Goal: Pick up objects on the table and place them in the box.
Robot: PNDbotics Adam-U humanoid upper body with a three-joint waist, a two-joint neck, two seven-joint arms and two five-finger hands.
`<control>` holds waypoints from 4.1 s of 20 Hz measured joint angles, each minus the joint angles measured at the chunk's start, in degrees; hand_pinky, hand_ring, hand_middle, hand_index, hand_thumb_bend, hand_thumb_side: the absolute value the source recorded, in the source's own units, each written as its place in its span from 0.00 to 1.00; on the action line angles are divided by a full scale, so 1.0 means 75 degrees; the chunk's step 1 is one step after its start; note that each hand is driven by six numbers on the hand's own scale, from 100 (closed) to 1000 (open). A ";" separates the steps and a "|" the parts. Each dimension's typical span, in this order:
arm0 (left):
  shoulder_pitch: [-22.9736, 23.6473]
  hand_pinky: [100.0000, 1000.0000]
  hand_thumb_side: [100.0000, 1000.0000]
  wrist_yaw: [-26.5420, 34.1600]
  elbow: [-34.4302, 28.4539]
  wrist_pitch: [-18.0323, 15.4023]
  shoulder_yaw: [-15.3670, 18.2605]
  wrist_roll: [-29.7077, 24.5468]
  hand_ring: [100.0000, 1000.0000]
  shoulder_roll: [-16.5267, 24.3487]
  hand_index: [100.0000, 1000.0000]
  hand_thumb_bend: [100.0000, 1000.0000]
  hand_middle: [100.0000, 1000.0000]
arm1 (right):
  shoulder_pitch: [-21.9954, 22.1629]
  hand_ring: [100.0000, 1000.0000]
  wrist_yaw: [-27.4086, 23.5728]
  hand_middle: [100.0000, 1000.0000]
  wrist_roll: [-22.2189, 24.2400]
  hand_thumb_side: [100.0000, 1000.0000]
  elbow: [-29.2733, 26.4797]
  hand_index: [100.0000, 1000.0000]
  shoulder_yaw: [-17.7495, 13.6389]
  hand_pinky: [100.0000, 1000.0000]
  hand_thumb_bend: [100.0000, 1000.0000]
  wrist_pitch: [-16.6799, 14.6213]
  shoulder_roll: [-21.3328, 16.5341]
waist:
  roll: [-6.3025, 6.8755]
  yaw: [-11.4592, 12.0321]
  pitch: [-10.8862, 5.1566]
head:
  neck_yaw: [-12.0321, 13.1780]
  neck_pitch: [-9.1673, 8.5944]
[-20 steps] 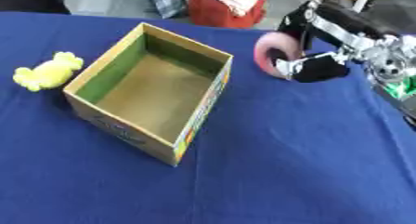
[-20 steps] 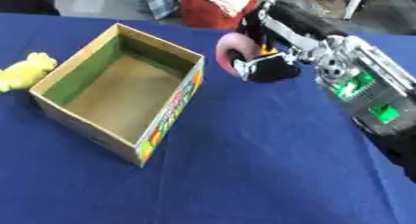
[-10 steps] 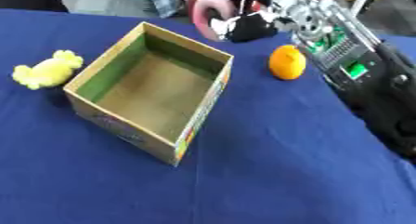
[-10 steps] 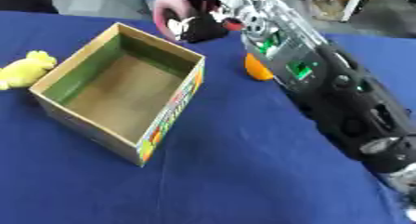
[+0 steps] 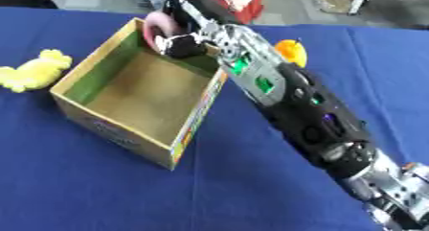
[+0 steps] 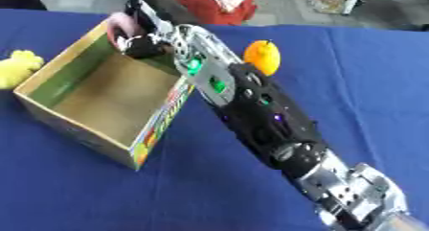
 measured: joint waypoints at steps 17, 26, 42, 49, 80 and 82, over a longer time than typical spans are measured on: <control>-0.0038 0.26 0.63 0.0034 0.0000 -0.0008 -0.0039 -0.0017 0.57 -0.0006 0.76 0.00 0.47 | 0.0189 0.78 0.1150 0.72 0.0766 0.81 0.0845 0.90 -0.0063 0.60 0.63 -0.0645 0.0376 | 0.0000 0.0020 0.0027 | -0.0021 -0.0018; 0.0029 0.26 0.63 0.0034 0.0000 0.0004 -0.0039 -0.0030 0.57 -0.0064 0.76 0.00 0.47 | -0.0031 0.77 0.1204 0.71 0.0735 0.90 0.0023 0.90 -0.0429 0.59 0.64 -0.0346 -0.0147 | 0.0005 -0.0026 0.0002 | 0.0044 -0.0084; 0.0115 0.26 0.63 0.0016 0.0000 0.0030 -0.0035 0.0014 0.57 -0.0059 0.76 0.00 0.47 | -0.0058 0.79 0.0829 0.74 0.0358 0.86 0.0745 0.91 -0.1573 0.60 0.62 0.0358 -0.2011 | 0.0054 -0.0005 0.0016 | 0.0234 -0.0121; 0.0122 0.26 0.63 -0.0001 0.0000 0.0037 -0.0014 0.0032 0.57 -0.0058 0.76 0.00 0.47 | 0.0179 0.80 0.0885 0.74 0.0287 0.82 0.1296 0.91 -0.1801 0.61 0.60 0.0362 -0.2295 | 0.0053 0.0028 0.0023 | 0.0261 -0.0148; 0.0229 0.26 0.63 -0.0010 0.0000 0.0059 0.0014 0.0050 0.57 -0.0053 0.76 0.00 0.46 | 0.0825 0.69 0.1856 0.49 0.2613 0.31 0.1814 0.66 -0.1755 0.54 0.00 -0.0347 -0.2854 | 0.0040 -0.0073 0.0024 | 0.0438 -0.0147; 0.0229 0.26 0.63 -0.0010 0.0000 0.0059 0.0014 0.0050 0.57 -0.0053 0.76 0.00 0.46 | 0.0835 0.62 0.1998 0.44 0.2545 0.26 0.1815 0.60 -0.1737 0.51 0.00 -0.0393 -0.2855 | 0.0040 -0.0073 0.0022 | 0.0440 -0.0147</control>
